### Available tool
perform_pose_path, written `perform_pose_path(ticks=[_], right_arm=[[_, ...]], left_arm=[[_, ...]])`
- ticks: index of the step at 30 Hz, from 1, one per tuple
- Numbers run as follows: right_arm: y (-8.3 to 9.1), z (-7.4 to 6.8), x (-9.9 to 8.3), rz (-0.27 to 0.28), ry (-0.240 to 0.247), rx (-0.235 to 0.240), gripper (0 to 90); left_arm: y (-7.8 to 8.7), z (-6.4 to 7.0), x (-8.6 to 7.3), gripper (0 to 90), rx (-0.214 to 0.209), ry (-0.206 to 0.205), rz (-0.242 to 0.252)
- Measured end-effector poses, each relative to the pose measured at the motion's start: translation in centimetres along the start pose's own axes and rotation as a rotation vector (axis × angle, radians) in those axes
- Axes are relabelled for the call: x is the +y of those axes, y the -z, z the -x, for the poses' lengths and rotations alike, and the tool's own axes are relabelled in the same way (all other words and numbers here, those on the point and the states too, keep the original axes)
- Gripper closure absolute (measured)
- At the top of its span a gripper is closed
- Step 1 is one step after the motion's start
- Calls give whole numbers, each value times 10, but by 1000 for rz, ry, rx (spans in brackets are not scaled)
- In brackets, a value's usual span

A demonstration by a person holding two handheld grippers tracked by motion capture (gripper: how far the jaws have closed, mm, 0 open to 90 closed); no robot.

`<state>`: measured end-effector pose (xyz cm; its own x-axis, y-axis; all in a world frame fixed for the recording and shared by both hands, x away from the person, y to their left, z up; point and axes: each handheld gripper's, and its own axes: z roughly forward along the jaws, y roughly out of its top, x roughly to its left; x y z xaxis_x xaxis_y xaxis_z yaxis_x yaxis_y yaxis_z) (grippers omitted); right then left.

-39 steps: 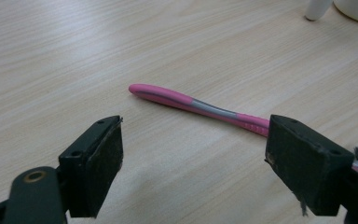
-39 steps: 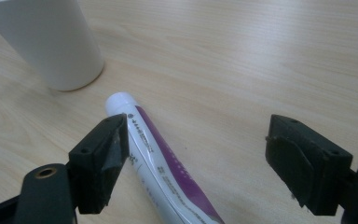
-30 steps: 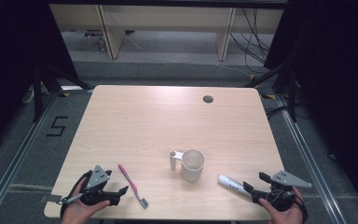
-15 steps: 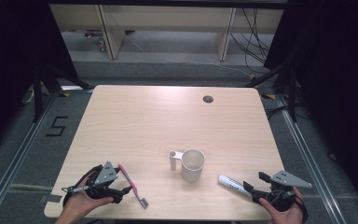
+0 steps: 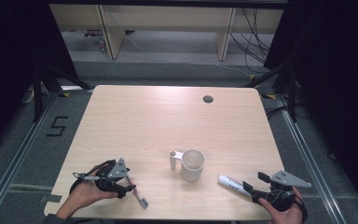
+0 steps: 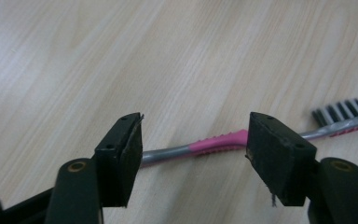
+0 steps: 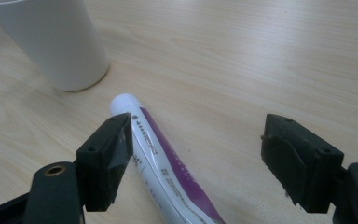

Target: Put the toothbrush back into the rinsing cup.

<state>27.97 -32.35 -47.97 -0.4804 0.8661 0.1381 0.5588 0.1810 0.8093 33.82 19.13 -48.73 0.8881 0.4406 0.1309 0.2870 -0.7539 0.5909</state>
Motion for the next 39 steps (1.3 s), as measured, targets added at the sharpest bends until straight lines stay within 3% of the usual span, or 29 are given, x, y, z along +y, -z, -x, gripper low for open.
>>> perform_pose_path(ticks=[3, 4, 9, 11, 12, 13, 14, 18, 22, 24, 30, 32, 34, 39], right_arm=[[0, 1, 0, 2, 4, 1, 260], [0, 4, 1, 11, 43, -4, 260], [-1, 3, 1, 12, 45, -2, 260], [0, 0, 0, 3, -1, 5, 261], [0, -1, 0, 1, -2, 6, 261], [0, 0, 0, 3, 4, 4, 261], [-1, 3, 1, 12, 46, 1, 260], [-1, 2, 0, 5, 32, 12, 261], [-1, 3, 1, 9, 50, 4, 261], [-1, 2, 1, 8, 33, 14, 261], [-1, 4, 1, 18, 48, 6, 261], [0, 3, 1, 6, 25, 16, 261], [0, 0, 0, 14, -5, 19, 261], [0, 1, 0, 13, -5, 11, 262]], left_arm=[[-2, -3, -1, 369, -11, 1, -7], [-4, -5, -2, 374, -12, -9, -15], [-6, -7, -1, 391, -19, -18, -34], [-7, -7, -1, 397, -30, -23, -47], [-7, -8, -1, 397, -33, -27, -47], [-7, -7, -1, 402, -34, -27, -46], [-7, -8, 0, 405, -41, -41, -55], [-8, -7, 3, 404, -46, -62, -62], [-8, -7, 7, 403, -67, -90, -76], [-11, -10, 9, 409, -93, -92, -89], [-12, -13, 9, 436, -109, -104, -103], [-13, -13, 10, 445, -121, -130, -128], [-14, -12, 10, 454, -126, -127, -133], [-14, -10, 12, 540, -138, -119, -157]])
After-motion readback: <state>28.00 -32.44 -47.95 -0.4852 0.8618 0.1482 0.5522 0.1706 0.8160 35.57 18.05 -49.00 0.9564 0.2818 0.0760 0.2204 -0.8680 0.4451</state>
